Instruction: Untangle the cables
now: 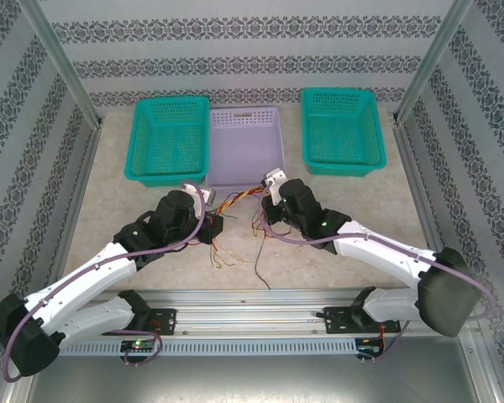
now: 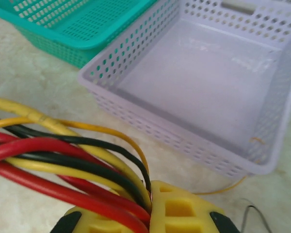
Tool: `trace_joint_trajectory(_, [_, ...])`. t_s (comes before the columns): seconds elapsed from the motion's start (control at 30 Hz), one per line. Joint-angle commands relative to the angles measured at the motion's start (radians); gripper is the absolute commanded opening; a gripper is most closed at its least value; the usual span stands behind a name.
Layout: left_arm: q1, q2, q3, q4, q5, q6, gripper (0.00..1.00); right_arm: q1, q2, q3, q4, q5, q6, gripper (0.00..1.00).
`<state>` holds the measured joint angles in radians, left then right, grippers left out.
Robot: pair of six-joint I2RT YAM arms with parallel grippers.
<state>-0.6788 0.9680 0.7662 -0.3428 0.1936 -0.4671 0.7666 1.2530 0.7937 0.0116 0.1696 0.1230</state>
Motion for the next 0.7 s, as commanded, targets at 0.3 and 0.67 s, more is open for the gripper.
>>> trace_joint_trajectory(0.3, [0.01, 0.011, 0.134, -0.316, -0.197, 0.042, 0.0, -0.176, -0.161, 0.024, -0.282, 0.433, 0.098, 0.0])
trace_joint_trajectory(0.67, [0.015, 0.004, 0.165, -0.355, -0.175, 0.047, 0.24, -0.299, -0.189, 0.058, -0.361, 0.21, 0.157, 0.0])
